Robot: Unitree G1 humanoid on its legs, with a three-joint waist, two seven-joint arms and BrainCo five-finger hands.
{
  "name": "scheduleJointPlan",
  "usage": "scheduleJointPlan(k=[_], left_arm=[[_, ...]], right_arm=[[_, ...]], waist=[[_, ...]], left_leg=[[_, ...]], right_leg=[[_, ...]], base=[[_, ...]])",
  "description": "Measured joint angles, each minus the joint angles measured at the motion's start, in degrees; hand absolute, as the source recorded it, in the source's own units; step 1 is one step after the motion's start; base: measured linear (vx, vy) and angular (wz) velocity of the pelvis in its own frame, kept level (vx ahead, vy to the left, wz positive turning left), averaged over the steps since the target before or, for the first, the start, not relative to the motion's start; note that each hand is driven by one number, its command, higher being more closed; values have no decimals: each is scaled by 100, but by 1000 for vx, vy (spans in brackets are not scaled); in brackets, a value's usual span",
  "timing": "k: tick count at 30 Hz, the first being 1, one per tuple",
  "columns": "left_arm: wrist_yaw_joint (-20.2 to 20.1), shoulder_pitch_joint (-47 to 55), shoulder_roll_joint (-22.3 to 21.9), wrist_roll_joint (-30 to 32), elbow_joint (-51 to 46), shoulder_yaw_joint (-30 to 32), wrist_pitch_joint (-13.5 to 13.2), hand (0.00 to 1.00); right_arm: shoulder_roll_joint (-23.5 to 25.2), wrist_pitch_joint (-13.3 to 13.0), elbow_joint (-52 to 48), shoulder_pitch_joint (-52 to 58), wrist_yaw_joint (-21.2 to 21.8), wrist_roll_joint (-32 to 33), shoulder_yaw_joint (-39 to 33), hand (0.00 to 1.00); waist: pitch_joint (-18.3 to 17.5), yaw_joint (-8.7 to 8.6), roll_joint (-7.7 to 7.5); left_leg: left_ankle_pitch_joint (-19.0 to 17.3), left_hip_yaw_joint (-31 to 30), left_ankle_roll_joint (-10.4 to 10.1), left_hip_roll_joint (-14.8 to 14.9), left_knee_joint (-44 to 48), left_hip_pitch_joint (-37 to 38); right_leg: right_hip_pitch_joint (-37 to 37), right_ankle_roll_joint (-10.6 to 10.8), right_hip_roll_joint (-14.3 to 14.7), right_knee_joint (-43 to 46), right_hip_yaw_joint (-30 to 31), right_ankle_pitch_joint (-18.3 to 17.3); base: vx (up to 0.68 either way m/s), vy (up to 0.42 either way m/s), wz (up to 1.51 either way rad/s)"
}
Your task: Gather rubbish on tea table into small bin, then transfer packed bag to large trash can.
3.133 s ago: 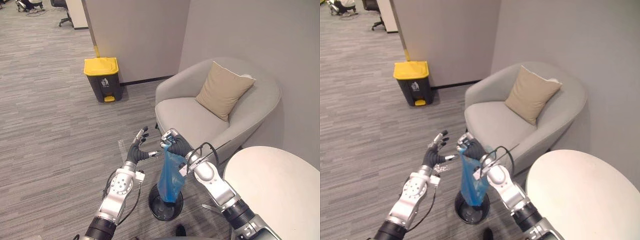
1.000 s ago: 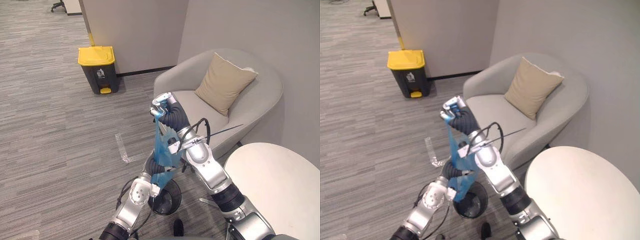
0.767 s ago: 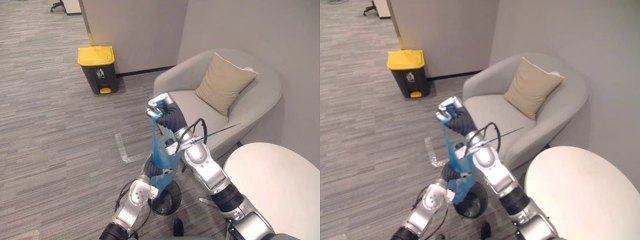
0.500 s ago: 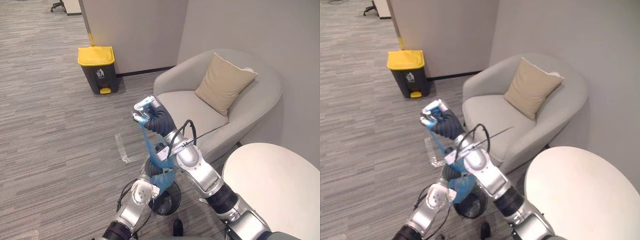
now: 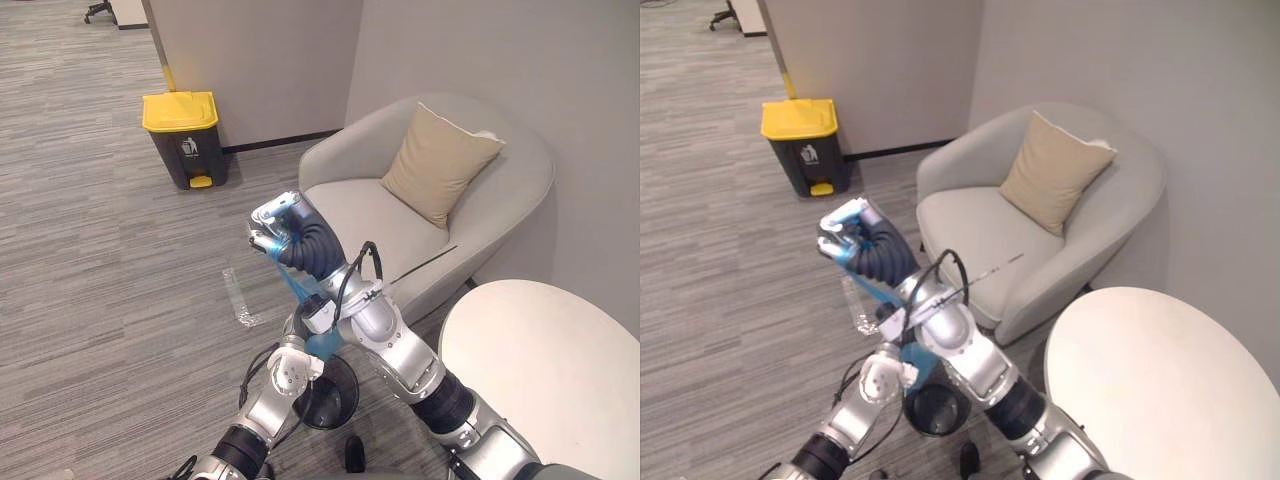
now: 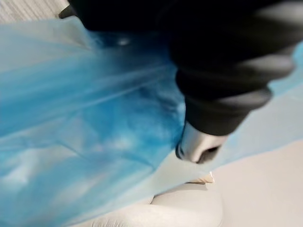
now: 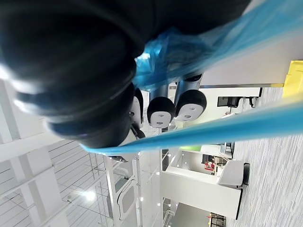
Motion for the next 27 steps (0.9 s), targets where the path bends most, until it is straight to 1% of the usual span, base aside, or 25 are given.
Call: scheduleJointPlan(k=[2, 4, 5, 6, 11, 15, 17, 19, 20, 22, 23, 24, 27], left_arm=[[-1, 7, -1, -128, -48, 36, 1, 100], [-2, 52, -11, -156, -111, 131, 1, 100], [-3, 88, -21, -214, -154, 182, 1, 100], [-3, 111, -24, -241, -189, 226, 1, 100], [-15, 224, -114, -436, -449, 492, -1, 100], [-23, 463, -184, -650, -624, 803, -15, 100], [-26, 552, -182, -718, -704, 933, -19, 100], [-52, 627, -178, -792, -760, 1136, -26, 100], [-54, 654, -175, -798, -777, 1178, -26, 100], [-122, 787, -172, -802, -791, 1329, -29, 100], [-141, 833, -172, -803, -791, 1359, -29, 100], [-156, 923, -160, -804, -791, 1383, -30, 100], [-171, 1061, -168, -806, -790, 1463, -30, 100]], right_arm=[[0, -108, -65, 173, 39, -6, -26, 100], [0, -126, -227, 383, 78, -36, -73, 100], [1, -166, -235, 447, 96, -43, -108, 0], [0, -177, -235, 500, 99, -43, -158, 0], [-12, -269, -241, 925, 92, -543, -504, 0], [-114, -295, -243, 1346, 69, -1109, -809, 0], [-306, -307, -265, 1487, 21, -1373, -924, 0], [-719, -318, -445, 1695, -81, -2006, -1099, 0], [-805, -337, -473, 1741, -89, -2095, -1133, 0], [-1094, -367, -474, 1909, -141, -2519, -1305, 0], [-1194, -368, -473, 1970, -154, -2582, -1354, 0], [-1405, -367, -440, 2068, -214, -2865, -1429, 0], [-1724, -369, -378, 2265, -313, -3273, -1537, 0]], waist=[[0, -4, 0], [-2, -1, 1], [-2, -3, 1], [-2, -2, 1], [-61, -3, 10], [-124, -3, 47], [-146, -8, 58], [-162, 6, 68], [-165, 8, 73], [-187, 10, 106], [-194, 10, 118], [-209, 13, 150], [-245, 15, 221]], left_leg=[[0, -1, 0, 1, -1, 1], [0, 16, 4, -28, -40, 25], [3, 34, 3, -28, -76, 57], [6, 56, 2, -28, -109, 90], [65, 60, 18, -46, -254, 158], [73, 50, 25, -46, -297, 219], [71, 16, 28, -45, -298, 240], [70, -28, 29, -44, -299, 214], [70, -41, 30, -47, -299, 210], [70, -59, 30, -53, -301, 207], [70, -62, 30, -54, -301, 205], [70, -66, 30, -55, -302, 202], [71, -75, 28, -45, -299, 198]], right_leg=[[2, 0, -1, 0, -1, 0], [2, 2, 1, 3, -9, -1], [4, 2, 9, 9, -4, -1], [12, 4, 14, 16, -1, -2], [13, 20, 11, 22, -23, -13], [63, 31, 9, 22, -68, -19], [103, 40, 5, 22, -104, -25], [100, 56, -21, 22, -113, -36], [100, 63, -27, 22, -118, -42], [102, 71, -34, 24, -131, -47], [102, 71, -35, 24, -133, -48], [102, 75, -36, 24, -136, -50], [102, 92, -36, 24, -131, -64]], base=[[0, 0, 0], [-2, 4, -3], [-7, 6, -9], [-7, 0, -9], [-1, 0, -1], [2, -1, 2], [-1, -5, 9], [-16, -8, 9], [-22, -8, 9], [-20, -10, 4], [0, 0, 0], [0, 0, 0], [0, 0, 0]])
